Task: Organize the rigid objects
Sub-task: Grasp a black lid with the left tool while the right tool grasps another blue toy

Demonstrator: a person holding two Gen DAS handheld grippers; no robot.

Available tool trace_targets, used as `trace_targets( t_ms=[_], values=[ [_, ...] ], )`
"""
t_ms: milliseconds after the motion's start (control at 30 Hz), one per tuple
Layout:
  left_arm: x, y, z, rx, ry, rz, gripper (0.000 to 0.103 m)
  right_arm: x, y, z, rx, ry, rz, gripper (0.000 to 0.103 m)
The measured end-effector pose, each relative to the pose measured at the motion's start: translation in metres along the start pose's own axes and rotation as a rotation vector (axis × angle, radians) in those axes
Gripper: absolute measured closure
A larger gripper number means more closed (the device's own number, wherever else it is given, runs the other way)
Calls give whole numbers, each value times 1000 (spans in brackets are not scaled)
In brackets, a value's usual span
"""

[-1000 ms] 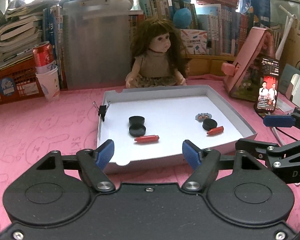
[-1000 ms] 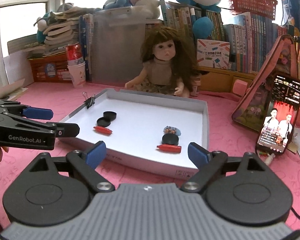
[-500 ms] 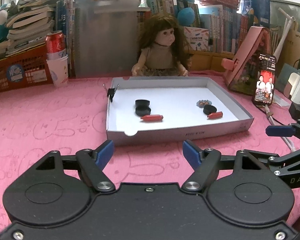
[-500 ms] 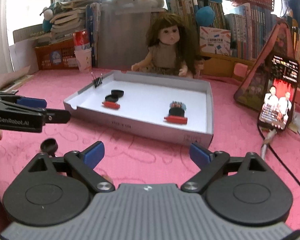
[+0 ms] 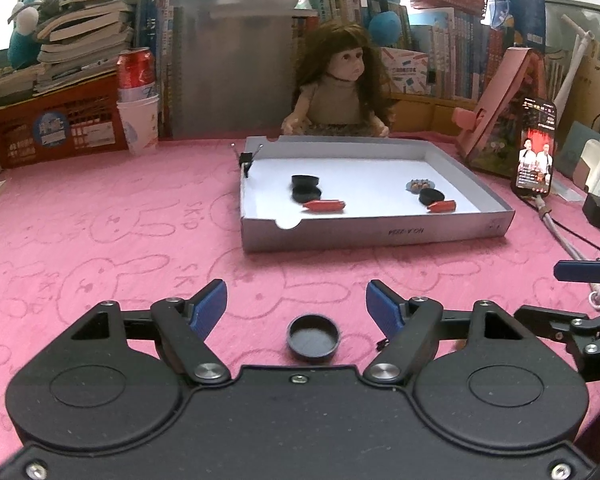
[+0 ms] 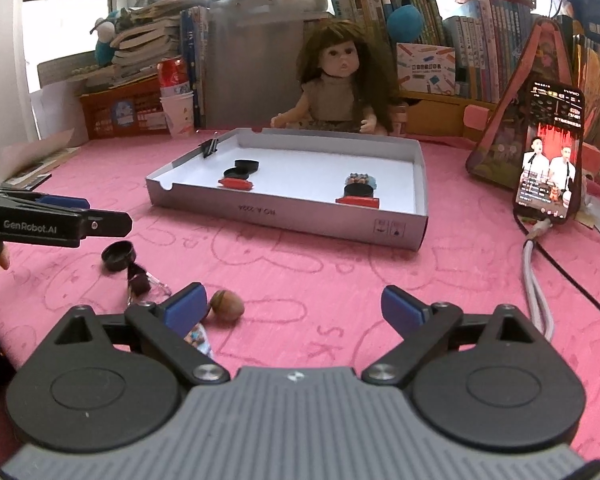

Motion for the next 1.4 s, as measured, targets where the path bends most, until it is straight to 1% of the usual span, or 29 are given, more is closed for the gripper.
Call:
trace_targets(
  t_ms=[233, 400, 533, 667, 733, 800, 833, 867, 933, 1000, 1100, 1233, 1400],
  values=[
    [14, -9, -4, -32, 10, 4, 28, 15, -10, -3, -13, -9, 18, 5],
    [24, -11, -5, -37, 9, -15, 28, 27, -16, -13, -49, -58, 17, 5],
    [32, -11, -6, -35, 5, -33, 28, 35, -16, -24, -61, -108, 5, 5],
    [36, -10, -5, -32, 8, -40, 30, 41, -14, -33, -78, -140, -8, 13],
    [36, -10, -4, -28, 7, -40, 33, 43, -14, -37, -84, -153, -7, 16],
    [36, -9, -4, -24, 7, -40, 35, 44, -14, -39, -89, -156, -10, 22],
    [36, -9, -4, -22, 6, -40, 37, 45, -14, -40, -90, -155, -10, 24],
    [36, -8, -3, -21, 5, -40, 39, 44, -14, -40, -92, -149, -9, 27],
    [37, -8, -3, -21, 2, -39, 44, 44, -15, -41, -89, -142, -5, 32],
    [36, -7, -4, -19, -1, -40, 47, 43, -15, -41, -80, -139, -1, 42],
    [36, -5, -3, -17, -3, -37, 52, 42, -14, -40, -58, -129, 3, 51],
    [34, -3, -1, -20, 0, -31, 56, 40, -12, -36, -34, -105, 5, 54],
    [31, 0, 1, -20, 5, -19, 57, 38, -11, -33, -17, -87, 6, 58]
  ],
)
Point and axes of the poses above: each gripper's, at about its wrist camera, not at the fingertips, and y roughly the way its jaws point, z to its right, x to its underside, the point moved 3 cm from there along y, roughly the way its jaws point, and after that the axes turned 8 degrees about y, right-handed, at the moved point
